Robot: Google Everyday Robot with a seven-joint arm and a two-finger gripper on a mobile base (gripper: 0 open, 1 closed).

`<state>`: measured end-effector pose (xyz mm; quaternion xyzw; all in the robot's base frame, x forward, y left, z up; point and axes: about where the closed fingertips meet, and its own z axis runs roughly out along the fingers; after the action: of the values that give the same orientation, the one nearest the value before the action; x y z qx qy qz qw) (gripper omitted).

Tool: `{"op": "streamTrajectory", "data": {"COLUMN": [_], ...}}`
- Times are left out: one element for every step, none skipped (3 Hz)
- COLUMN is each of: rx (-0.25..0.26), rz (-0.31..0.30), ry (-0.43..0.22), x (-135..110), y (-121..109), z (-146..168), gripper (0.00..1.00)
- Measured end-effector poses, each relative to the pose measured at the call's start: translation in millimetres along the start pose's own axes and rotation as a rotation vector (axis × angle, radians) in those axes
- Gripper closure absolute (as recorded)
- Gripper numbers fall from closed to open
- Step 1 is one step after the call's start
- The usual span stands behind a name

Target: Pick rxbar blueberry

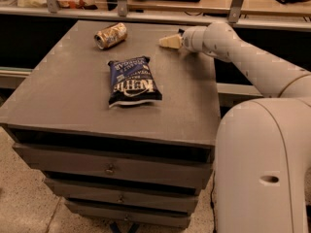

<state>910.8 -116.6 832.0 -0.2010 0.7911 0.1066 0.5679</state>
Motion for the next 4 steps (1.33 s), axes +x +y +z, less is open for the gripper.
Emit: {"op": "streamTrajectory", "data": {"rx": [-0.044, -0.068, -0.14, -0.251], "rz": [-0.013, -0.04, -0.08, -0.084], "ry": [0.01, -0.013, -0.091, -0.117], "x": [2.7, -7.5, -51.3, -82.5], "y": [1.0, -2.9, 2.8, 24.8], "z": [2.3, -8.1, -71.9, -118.5], "gripper": [0.46, 0.69, 0.99, 1.0]}}
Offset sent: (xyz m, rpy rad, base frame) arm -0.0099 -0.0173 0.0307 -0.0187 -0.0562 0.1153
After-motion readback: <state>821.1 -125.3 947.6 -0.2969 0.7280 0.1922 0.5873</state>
